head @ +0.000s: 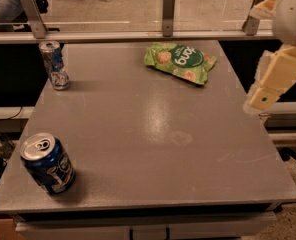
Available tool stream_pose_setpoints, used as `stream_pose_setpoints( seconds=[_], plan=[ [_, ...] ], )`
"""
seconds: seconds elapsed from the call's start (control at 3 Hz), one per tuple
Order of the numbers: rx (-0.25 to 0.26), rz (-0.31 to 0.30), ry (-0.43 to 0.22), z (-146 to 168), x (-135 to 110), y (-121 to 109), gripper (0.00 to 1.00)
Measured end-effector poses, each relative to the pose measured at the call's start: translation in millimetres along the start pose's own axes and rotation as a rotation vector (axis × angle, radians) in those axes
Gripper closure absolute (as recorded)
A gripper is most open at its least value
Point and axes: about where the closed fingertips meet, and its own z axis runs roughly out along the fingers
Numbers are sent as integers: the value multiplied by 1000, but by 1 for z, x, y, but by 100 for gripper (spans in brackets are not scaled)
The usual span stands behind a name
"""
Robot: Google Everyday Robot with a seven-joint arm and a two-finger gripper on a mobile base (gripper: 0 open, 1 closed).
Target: Move green rice chip bag near pepsi can
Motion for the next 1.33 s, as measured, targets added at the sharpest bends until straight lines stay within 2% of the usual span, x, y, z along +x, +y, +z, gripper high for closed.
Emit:
stream_pose_setpoints(
  seconds=[0.33,0.67,1.0,1.33],
  plan=[
    [-8,-29,-87,58,-23,-25,0],
    [25,-21,-172,113,-44,-62,0],
    [56,20,-237,159,-56,-99,0],
    [66,92,-291,203,-63,-133,0]
  ],
)
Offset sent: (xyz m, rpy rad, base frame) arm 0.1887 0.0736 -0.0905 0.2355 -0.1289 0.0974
